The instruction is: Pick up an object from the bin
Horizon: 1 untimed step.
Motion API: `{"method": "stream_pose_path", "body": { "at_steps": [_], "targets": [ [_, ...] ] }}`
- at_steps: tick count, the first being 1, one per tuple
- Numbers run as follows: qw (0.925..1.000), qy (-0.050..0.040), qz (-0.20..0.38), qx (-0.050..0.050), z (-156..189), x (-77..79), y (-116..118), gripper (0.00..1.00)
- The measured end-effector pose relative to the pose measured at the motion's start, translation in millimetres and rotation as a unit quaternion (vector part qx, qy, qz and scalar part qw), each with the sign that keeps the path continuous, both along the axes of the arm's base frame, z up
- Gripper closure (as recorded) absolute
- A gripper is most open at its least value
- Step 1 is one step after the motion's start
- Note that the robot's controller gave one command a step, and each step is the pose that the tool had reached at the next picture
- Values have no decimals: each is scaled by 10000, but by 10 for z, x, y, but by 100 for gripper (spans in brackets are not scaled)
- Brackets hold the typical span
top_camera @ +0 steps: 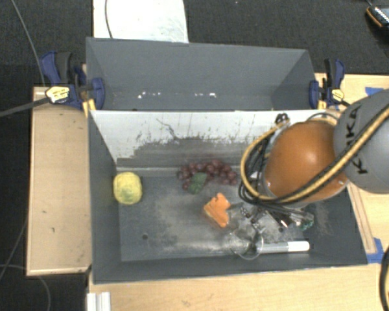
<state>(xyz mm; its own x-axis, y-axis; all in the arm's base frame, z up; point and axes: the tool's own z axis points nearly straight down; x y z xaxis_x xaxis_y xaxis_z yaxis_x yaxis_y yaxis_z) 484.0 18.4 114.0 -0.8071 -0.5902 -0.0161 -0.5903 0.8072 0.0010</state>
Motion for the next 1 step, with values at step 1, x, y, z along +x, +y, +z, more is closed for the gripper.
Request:
{"method": "stream_pose_path", "body": {
  "at_steps": [1],
  "targets": [
    [9683, -113, 2496, -75, 524, -45, -420, 100]
  ]
}}
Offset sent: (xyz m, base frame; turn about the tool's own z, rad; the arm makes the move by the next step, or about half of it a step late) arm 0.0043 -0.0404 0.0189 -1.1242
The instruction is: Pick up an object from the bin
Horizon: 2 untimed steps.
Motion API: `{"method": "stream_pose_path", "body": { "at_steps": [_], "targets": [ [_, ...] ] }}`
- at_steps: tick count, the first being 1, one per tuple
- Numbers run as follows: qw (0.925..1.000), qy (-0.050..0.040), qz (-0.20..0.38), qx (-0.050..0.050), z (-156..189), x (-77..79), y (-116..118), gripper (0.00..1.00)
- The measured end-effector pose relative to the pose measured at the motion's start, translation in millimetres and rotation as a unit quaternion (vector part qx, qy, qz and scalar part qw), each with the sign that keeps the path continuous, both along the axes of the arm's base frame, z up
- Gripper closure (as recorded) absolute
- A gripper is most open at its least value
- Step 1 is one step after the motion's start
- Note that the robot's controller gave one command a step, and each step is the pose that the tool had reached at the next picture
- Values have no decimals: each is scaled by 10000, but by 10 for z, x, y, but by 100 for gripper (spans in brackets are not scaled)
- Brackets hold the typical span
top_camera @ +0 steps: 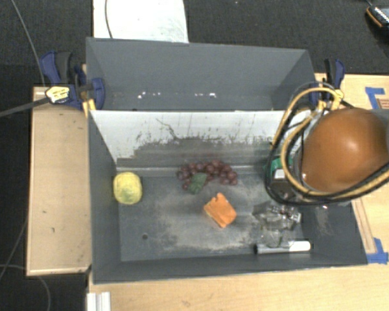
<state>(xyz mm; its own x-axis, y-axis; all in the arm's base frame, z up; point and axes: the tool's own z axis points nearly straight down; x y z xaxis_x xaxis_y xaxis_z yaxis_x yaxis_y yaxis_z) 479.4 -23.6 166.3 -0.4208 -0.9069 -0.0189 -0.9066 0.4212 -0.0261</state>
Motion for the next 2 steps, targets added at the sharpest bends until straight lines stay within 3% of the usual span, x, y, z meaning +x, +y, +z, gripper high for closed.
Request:
{"method": "stream_pose_path", "body": {
  "at_steps": [1, 2],
  "targets": [
    [9563, 13, 2923, -39, -259, 74, 11, 100],
    [9967, -14, 811, -1, 540, 61, 4, 100]
  ]
}}
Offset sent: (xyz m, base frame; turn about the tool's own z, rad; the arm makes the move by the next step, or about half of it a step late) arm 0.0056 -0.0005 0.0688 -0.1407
